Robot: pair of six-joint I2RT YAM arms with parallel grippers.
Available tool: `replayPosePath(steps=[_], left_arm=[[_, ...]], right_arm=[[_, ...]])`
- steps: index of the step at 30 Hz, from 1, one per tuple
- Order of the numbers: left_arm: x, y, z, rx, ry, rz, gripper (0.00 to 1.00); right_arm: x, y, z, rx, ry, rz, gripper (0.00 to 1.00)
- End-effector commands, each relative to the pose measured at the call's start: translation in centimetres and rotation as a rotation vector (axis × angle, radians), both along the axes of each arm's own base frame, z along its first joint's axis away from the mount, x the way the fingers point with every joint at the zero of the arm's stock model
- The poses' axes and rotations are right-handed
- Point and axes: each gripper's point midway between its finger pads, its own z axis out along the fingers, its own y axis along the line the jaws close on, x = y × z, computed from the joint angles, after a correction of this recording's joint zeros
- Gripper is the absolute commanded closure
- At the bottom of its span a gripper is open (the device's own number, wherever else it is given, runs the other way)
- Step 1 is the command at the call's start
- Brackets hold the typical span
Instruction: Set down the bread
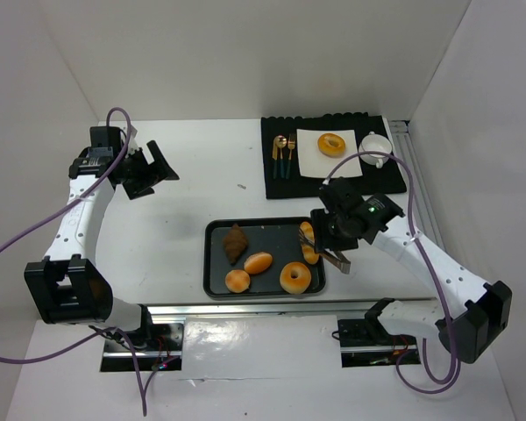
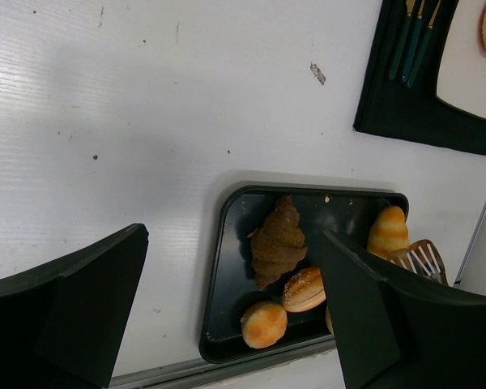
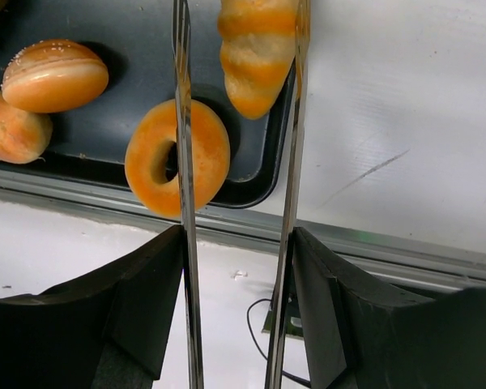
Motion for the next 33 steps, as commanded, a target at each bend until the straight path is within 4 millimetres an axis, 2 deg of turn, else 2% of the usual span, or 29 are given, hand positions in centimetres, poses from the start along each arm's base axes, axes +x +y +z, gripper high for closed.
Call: replayPosePath(steps=[1,10,15,20,21,23,25,26,30,31,33], left_arm=[[0.7,0.1,1.6,0.003,-0.059,-0.011,0.01],[0.4,0.1,0.9,0.001,-0.039,-0.011,0.01],[0.5,0.3,0.8,0.008,-0.038,-0.005,0.01],[0.5,0.3,0.8,0.008,-0.038,-0.005,0.01],[0.5,0.3,0.8,0.008,-0.038,-0.005,0.01],[0.5,0.3,0.8,0.008,-0.038,-0.005,0.01],[0.6,0.3,0.9,0.009,-0.047,-0.005,0.01],[0.6,0.3,0.9,0.009,-0.047,-0.005,0.01],[0.6,0.3,0.9,0.009,-0.047,-0.005,0.01],[0.6,0.3,0.9,0.009,-0.047,-0.005,0.01],[0.6,0.3,0.9,0.009,-0.047,-0.005,0.01]], right_arm=[[-0.7,-0.2,-0.5,-0.02,0.03,0.009,0.38],[-0.7,0.0,-2.1,-0.051,0.06,0.038,0.38],[-0.4,0.1,-1.4,-0.054,0.04,0.053,0.41],[0.2,0.5,0.8,-0.047,0.017,0.071,0.57],[0.4,0.5,1.3,-0.048,0.003,0.067,0.64],[1.2,0.5,2.9,-0.05,-0.035,0.056,0.71],[1.5,0.3,3.8,-0.064,-0.046,0.058,0.71],[2.3,0.6,4.8,-0.056,-0.077,0.052,0.71],[3.8,1.2,7.0,-0.048,-0.144,0.065,0.72],[4.7,1.3,7.0,-0.057,-0.148,0.052,0.72],[7.1,1.3,8.5,-0.052,-0.226,0.036,0.72]])
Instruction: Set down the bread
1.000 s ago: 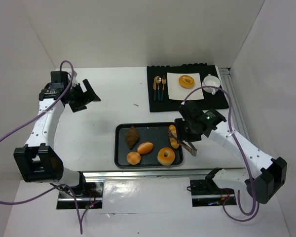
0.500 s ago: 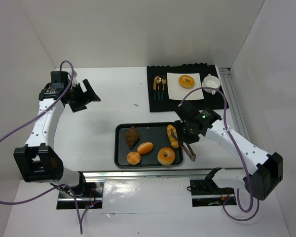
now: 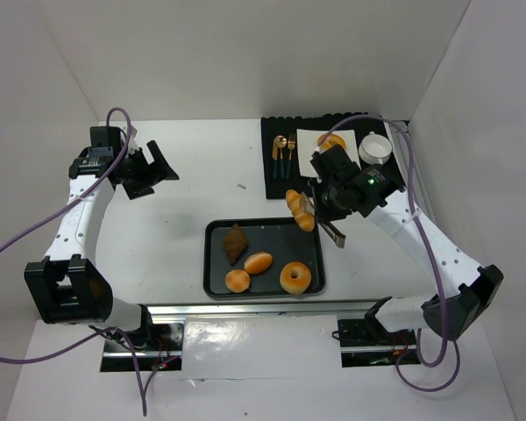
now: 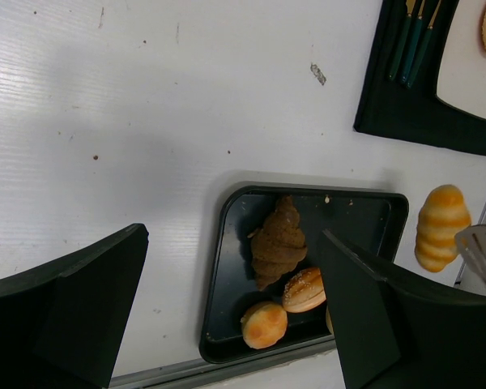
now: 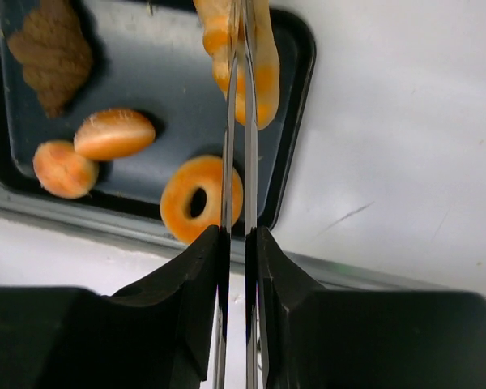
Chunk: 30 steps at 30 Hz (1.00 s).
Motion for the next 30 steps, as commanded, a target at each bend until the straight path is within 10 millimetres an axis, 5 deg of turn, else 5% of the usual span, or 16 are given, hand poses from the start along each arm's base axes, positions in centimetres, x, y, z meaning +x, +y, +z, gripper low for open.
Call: replayPosePath(steps=[1,10,11,15,22,28,30], left_arm=[[0.7,0.4,0.9,0.015,-0.046,0.0,0.01],[1.4,0.7,1.2,0.027,-0.04,0.0,0.01],[1.4,0.7,1.2,0.027,-0.04,0.0,0.01],[1.5,0.7,1.5,0.029,-0.049,0.0,0.01],[1.4,0.7,1.1,0.027,-0.038,0.0,0.01],[1.2,0.8,0.9,0.033,-0.028,0.005,0.01],[1.2,0.8,0.9,0.033,-0.028,0.005,0.01]], right_arm=[[4.3,-1.2,2.7,-0.028,-0.134,-0.056,0.72],[20.0,-3.8,4.5,0.014,-0.362,-0.178,0.72],[21.6,-3.7,2.8,0.003,-0.34,-0.186,0.72],[26.6,-4.0,2.0,-0.007,-0.372,-0.202,0.72],[31.5,-4.5,-0.6,0.03,-0.388,-0.241,0.72],[32.0,-4.6,-1.7,0.044,-0.369,-0.246,0.53],[31.5,-4.7,-0.3,0.051,-0.388,-0.246,0.49]])
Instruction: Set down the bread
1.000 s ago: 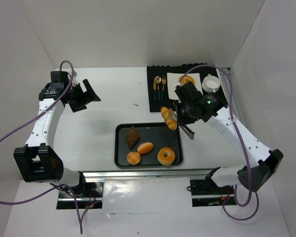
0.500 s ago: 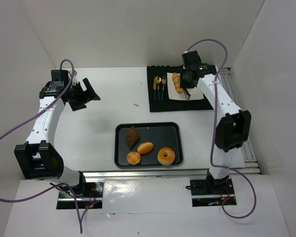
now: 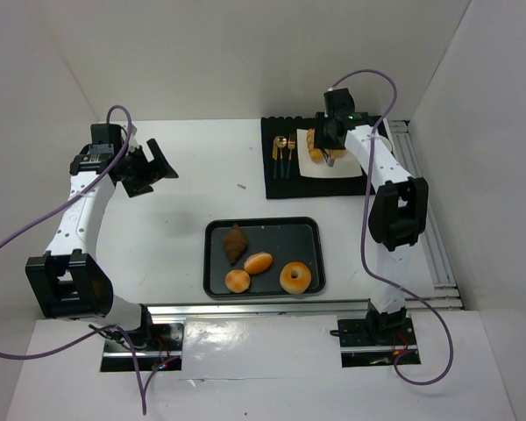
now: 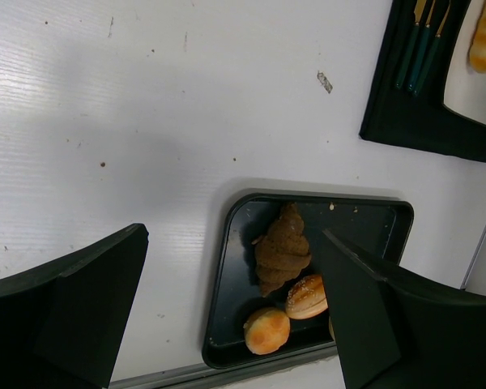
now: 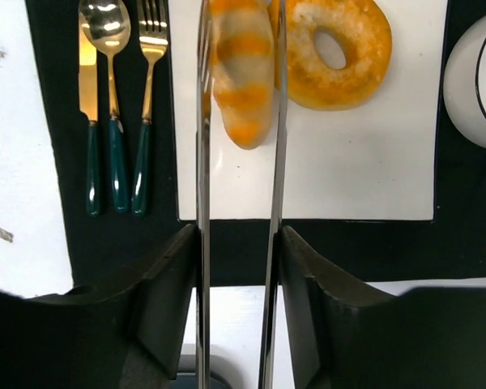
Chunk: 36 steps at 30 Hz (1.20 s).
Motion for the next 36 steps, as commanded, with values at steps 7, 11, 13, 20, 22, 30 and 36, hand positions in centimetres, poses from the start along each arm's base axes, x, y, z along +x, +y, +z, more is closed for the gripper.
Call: replayPosePath(steps=[7,11,13,20,22,30,36], left_arm=[[0.6,0.3,1.5,0.012,-0.044,-0.01,0.01],[0.5,0.3,1.8,0.013,-0.053,-0.01,0.01],[0.4,0.3,2.1,0.014,-0.062,-0.01,0.01],[0.0,0.7,2.0,0.035,-0.049,0.008,0.01],[-0.2,0.6,2.4,0.03,-0.058,0.015,0.01],[-0.4,0.4,3.1,0.024,-0.078,0.008,0.01],[-0.7,0.5,3.3,0.031,-0.078,0.015,0.01]], right_arm=[[-0.5,0.5,11.4,0.06,-0.256,0.009,0.46],[-5.0,2.2,12.5,0.066,-0.228,0.09,0.46],[-8.3,4.6,13.9,0.106,-0.237,0.179,0.46],[-23.4,13.8,7.1,0.249,0.015,0.523,0.46],[-26.6,15.0,4.7,0.286,0.103,0.533,0.46],[-32.8,18.5,3.0,0.281,0.203,0.627,0.42],[-32.7,19.1,1.8,0.269,0.222,0.632,0.4]])
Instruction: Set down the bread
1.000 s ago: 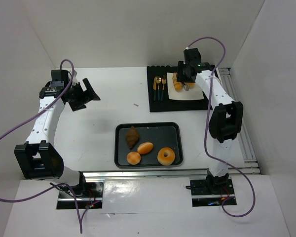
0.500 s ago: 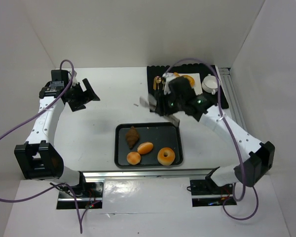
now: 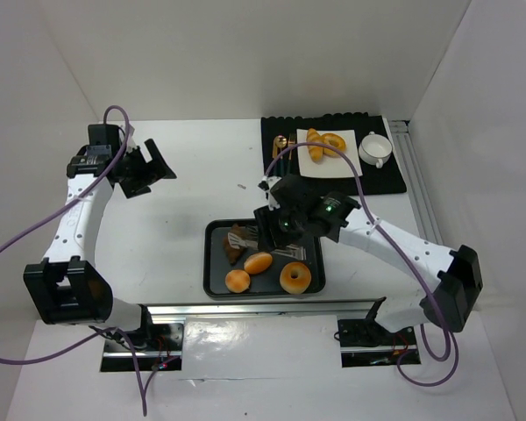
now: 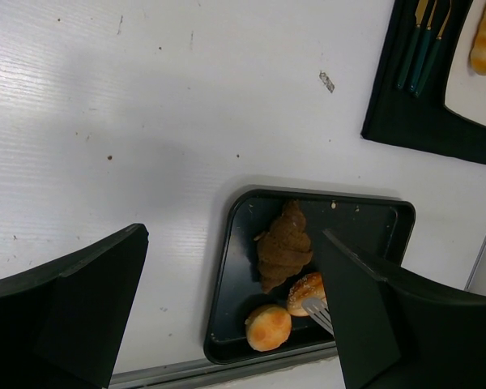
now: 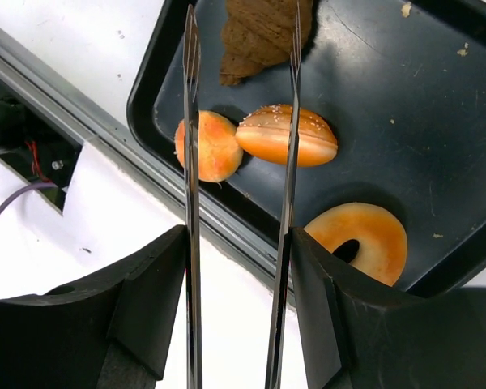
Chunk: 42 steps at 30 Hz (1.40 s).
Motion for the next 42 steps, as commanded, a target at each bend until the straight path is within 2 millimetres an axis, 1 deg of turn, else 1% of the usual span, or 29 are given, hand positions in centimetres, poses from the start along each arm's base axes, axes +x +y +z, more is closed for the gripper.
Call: replayPosePath(steps=[1,3,4,5,6,9,10,12,14,15,16,17,18,19,20,23,24,26,27,28,30,32,33,34,36,37,38,41,42], left_arm=[[0.0,0.3,2.6,0.015,-0.072,0.0,0.01],[0.0,0.3,2.6,0.015,-0.072,0.0,0.01],[-0.1,0.3,2.2,0.014,-0.063,0.0,0.01],[-0.1,0.3,2.2,0.014,-0.063,0.0,0.01],[-0.1,0.4,2.2,0.021,-0.062,0.006,0.01],[-0.1,0.4,2.2,0.021,-0.062,0.006,0.01],[-0.1,0.4,2.2,0.021,-0.062,0.006,0.01],[-0.1,0.4,2.2,0.021,-0.062,0.006,0.01],[-0.1,0.4,2.2,0.021,-0.062,0.006,0.01],[-0.1,0.4,2.2,0.021,-0.062,0.006,0.01],[-0.1,0.5,2.1,0.027,-0.064,0.0,0.01],[-0.2,0.4,1.8,0.026,-0.055,-0.001,0.01],[-0.1,0.5,1.5,0.025,-0.046,-0.001,0.01],[-0.1,0.5,1.5,0.025,-0.046,-0.001,0.01],[-0.1,0.5,1.5,0.025,-0.046,-0.001,0.01],[-0.1,0.6,1.5,0.032,-0.045,0.005,0.01],[-0.1,0.6,1.5,0.032,-0.045,0.005,0.01],[-0.1,0.6,1.5,0.032,-0.045,0.005,0.01],[-0.2,0.6,1.1,0.031,-0.036,0.005,0.01],[-0.2,0.6,1.1,0.031,-0.036,0.005,0.01],[-0.2,0.6,1.1,0.031,-0.036,0.005,0.01],[-0.2,0.6,1.1,0.031,-0.036,0.005,0.01],[-0.2,0.6,1.1,0.031,-0.036,0.005,0.01],[-0.2,0.6,1.1,0.031,-0.036,0.005,0.01],[-0.2,0.6,1.1,0.031,-0.036,0.005,0.01],[-0.2,0.6,1.1,0.031,-0.036,0.005,0.01],[-0.2,0.6,1.1,0.031,-0.036,0.005,0.01],[-0.1,0.6,0.8,0.029,-0.026,0.005,0.01],[-0.1,0.5,0.8,0.023,-0.027,-0.001,0.01]], right_arm=[[0.6,0.9,0.1,0.012,-0.003,-0.015,0.4],[0.7,1.2,-0.2,-0.001,-0.004,-0.013,0.4],[1.0,1.4,-0.2,-0.005,-0.008,-0.006,0.38],[1.3,1.5,0.2,-0.002,-0.021,-0.013,0.38],[1.4,1.6,-0.7,-0.021,-0.006,-0.013,0.38],[1.5,1.9,-0.9,-0.028,-0.008,0.012,0.38],[1.4,2.3,-1.2,-0.031,-0.005,0.021,0.38],[1.5,2.8,-1.2,-0.021,-0.003,0.028,0.37],[1.6,2.8,-2.0,-0.042,0.006,0.036,0.37],[1.7,3.0,-1.9,-0.034,-0.001,0.036,0.37],[1.8,3.0,-2.2,-0.041,0.005,0.036,0.37],[1.8,3.3,-2.5,-0.037,0.011,0.042,0.37],[2.0,3.5,-2.1,-0.032,0.0,0.049,0.37],[2.1,3.7,-2.6,-0.038,0.005,0.049,0.35],[2.3,3.9,-2.6,-0.038,0.005,0.049,0.35],[2.6,4.2,-4.0,-0.062,0.018,0.057,0.34],[2.8,4.5,-3.6,-0.049,0.007,0.057,0.34],[2.8,4.5,-3.9,-0.055,0.012,0.057,0.34],[3.0,4.4,-3.9,-0.06,0.007,0.051,0.34],[3.1,4.6,-3.5,-0.052,0.0,0.051,0.34],[3.1,4.4,-3.7,-0.064,0.0,0.046,0.38],[2.9,4.7,-2.7,-0.05,-0.012,0.054,0.41],[2.9,4.3,-2.2,-0.053,-0.022,0.047,0.43],[3.2,4.3,-0.7,-0.034,-0.053,0.036,0.45],[3.4,3.5,0.3,-0.052,-0.073,0.015,0.45],[3.4,3.1,1.3,-0.047,-0.093,0.004,0.46],[3.3,2.6,2.1,-0.058,-0.099,-0.005,0.46],[4.3,-0.2,3.7,-0.092,-0.133,-0.082,0.46],[5.4,-1.5,4.3,-0.104,-0.153,-0.133,0.46]])
